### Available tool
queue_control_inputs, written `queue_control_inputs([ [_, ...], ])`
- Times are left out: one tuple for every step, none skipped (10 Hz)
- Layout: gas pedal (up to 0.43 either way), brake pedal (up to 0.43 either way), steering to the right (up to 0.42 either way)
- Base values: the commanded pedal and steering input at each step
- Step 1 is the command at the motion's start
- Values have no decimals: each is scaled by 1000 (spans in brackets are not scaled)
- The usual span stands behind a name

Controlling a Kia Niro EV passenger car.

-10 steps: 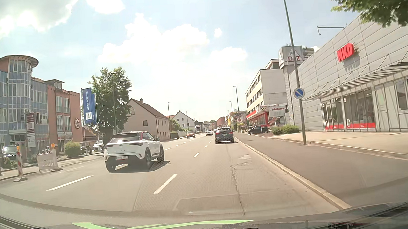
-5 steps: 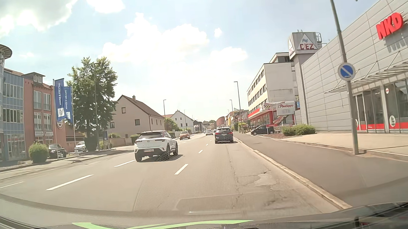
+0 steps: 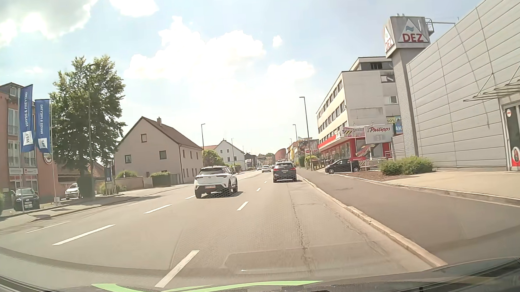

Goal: Follow the waypoints while adhering to traffic rules and regulations

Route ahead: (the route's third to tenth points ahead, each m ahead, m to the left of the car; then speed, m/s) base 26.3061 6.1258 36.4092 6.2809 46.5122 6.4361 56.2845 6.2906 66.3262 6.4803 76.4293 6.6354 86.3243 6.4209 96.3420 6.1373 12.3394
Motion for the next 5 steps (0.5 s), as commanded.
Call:
queue_control_inputs([
  [157,0,-4],
  [157,0,-5],
  [157,0,-5],
  [157,0,-5],
  [157,0,-5],
])
